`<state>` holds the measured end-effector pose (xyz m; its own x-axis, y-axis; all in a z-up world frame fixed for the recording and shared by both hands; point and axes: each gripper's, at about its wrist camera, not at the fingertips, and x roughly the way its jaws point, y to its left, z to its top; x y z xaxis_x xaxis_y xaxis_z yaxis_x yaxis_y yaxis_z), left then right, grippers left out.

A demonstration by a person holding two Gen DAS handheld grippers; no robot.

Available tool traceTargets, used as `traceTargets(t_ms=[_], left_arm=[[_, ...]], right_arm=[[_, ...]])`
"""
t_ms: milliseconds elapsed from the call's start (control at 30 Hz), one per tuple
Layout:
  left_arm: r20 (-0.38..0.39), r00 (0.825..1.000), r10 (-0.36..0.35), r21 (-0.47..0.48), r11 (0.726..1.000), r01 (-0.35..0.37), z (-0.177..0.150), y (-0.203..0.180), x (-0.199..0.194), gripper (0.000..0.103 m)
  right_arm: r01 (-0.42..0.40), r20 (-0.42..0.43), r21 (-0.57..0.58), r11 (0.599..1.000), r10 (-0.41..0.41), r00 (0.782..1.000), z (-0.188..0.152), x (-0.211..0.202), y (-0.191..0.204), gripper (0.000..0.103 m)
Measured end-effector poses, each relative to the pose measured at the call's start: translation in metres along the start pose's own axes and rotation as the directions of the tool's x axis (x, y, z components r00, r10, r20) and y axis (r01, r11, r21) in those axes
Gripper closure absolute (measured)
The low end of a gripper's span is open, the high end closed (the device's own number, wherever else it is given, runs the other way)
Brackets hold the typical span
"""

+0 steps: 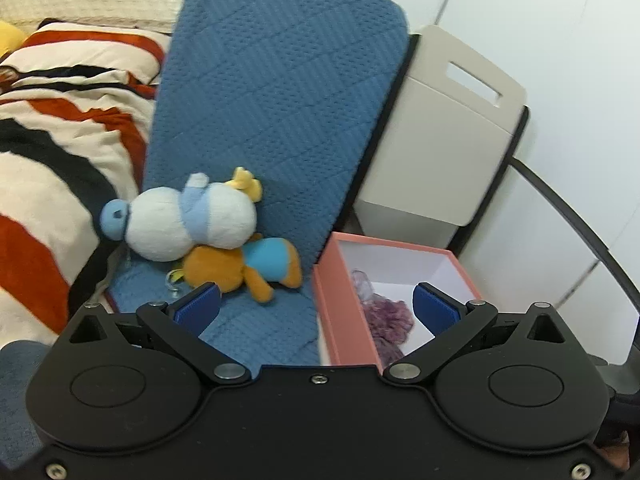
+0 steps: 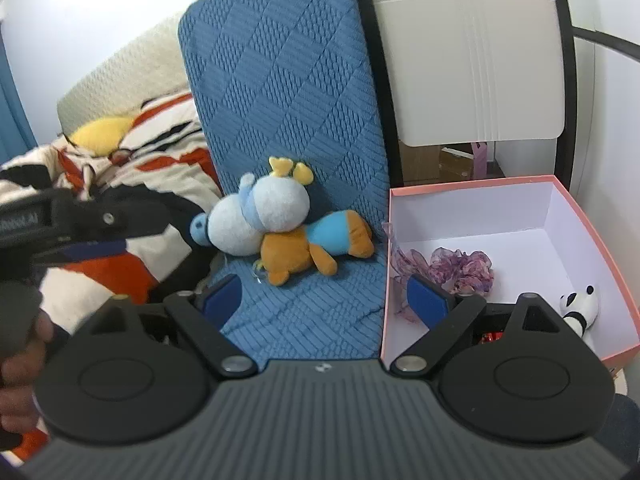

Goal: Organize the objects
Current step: 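Raise both tools out of the box and back away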

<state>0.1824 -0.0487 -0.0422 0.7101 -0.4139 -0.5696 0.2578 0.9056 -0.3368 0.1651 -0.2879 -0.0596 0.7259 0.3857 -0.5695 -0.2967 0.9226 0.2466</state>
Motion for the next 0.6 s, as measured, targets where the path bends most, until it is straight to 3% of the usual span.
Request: traceTargets(t_ms=[333,500,600], left_arm=[[0.005,1.000,-0.001,-0.042,0.999,0.001,-0.003,0.026,0.005,0.001],[0.028,0.999,-0.035,-0.078,0.996,0.037,-0.013,0.044,0.018,0.001],[0.029,0.999,-0.017,-0.107,0.994,0.020,-0.020,0.055,0.030,0.001]], right_arm=[[-0.008,-0.070,0.005,1.000,0.008,0.998,-0.005,0.019,0.013,0.012],[-0.008,-0.083,0.010,1.000,0.009,0.996,-0.009,0.029,0.016,0.012],[0.008,-0.099,0.017,1.000,-0.006,0.995,-0.015,0.038,0.014,0.012]])
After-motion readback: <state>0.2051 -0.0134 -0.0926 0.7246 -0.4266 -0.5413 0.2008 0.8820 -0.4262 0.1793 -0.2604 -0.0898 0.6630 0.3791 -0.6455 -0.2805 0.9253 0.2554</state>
